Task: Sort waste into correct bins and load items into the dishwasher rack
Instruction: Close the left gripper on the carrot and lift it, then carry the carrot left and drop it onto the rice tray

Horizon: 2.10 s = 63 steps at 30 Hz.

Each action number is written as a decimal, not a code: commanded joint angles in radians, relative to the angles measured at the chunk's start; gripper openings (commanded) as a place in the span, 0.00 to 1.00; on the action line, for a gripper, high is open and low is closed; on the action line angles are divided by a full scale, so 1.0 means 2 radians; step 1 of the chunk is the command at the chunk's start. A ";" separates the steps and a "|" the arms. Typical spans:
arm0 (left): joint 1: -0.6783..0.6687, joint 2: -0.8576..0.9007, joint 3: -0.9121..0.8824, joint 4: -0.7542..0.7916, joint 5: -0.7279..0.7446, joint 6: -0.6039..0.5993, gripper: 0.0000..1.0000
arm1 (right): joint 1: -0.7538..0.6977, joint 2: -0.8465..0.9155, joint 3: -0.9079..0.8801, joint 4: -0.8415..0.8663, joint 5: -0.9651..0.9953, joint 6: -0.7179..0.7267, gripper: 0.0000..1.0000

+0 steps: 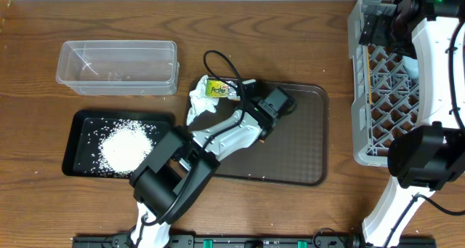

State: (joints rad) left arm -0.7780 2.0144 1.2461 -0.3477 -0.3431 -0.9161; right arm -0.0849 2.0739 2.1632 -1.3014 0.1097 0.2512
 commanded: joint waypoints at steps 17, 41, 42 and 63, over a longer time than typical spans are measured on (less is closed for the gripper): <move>-0.010 -0.006 0.007 -0.023 -0.009 0.003 0.34 | -0.003 -0.001 0.001 0.000 0.007 -0.007 0.99; 0.023 -0.185 0.007 -0.259 -0.005 -0.011 0.30 | -0.003 -0.001 0.001 0.000 0.007 -0.007 0.99; 0.033 -0.190 0.007 -0.264 -0.005 -0.012 0.31 | -0.003 -0.001 0.001 0.000 0.007 -0.007 0.99; 0.377 -0.203 -0.007 -0.342 0.035 -0.039 0.32 | -0.003 -0.001 0.001 0.000 0.007 -0.007 0.99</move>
State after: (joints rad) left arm -0.0887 1.6196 1.2472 -1.0359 -0.2825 -0.9764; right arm -0.0849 2.0739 2.1632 -1.3010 0.1097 0.2512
